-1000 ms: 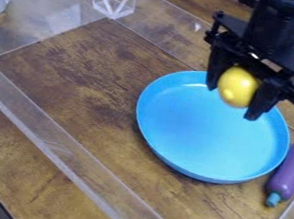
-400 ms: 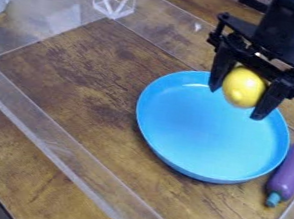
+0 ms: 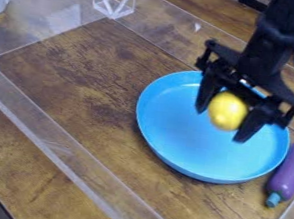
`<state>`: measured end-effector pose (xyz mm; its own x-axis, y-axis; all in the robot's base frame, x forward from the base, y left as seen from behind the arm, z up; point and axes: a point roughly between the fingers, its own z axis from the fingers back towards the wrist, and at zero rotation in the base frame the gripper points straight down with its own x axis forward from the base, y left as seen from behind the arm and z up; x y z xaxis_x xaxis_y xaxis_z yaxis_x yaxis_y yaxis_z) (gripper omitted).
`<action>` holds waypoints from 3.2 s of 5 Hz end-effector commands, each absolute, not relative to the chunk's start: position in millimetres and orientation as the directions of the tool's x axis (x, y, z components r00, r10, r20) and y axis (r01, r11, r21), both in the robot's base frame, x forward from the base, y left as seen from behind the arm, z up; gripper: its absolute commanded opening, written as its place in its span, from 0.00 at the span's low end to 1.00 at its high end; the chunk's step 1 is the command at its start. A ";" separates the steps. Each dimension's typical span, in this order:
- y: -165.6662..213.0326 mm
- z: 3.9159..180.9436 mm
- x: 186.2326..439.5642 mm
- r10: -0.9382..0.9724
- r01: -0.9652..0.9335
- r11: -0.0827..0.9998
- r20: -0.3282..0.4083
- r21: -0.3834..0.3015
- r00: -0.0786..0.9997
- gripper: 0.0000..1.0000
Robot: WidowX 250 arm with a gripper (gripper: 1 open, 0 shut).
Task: Put the lemon on the blue tray
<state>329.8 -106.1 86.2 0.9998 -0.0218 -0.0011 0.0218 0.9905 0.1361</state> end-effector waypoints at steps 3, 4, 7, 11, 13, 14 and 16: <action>-57.5 135.8 332.8 0.092 -0.105 0.987 0.108 0.123 0.990 0.00; -68.0 129.7 337.0 0.066 -0.078 0.989 0.096 0.124 0.993 0.00; -70.6 102.9 334.4 0.167 -0.174 0.976 0.065 0.129 0.984 0.00; -45.1 81.6 342.1 0.360 -0.362 0.923 0.041 0.131 0.932 1.00; -26.8 69.1 344.5 0.468 -0.466 0.875 0.020 0.135 0.884 1.00; -20.4 63.6 349.1 0.480 -0.477 0.867 0.011 0.143 0.877 1.00; -9.6 50.8 358.4 0.505 -0.498 0.854 -0.009 0.152 0.863 1.00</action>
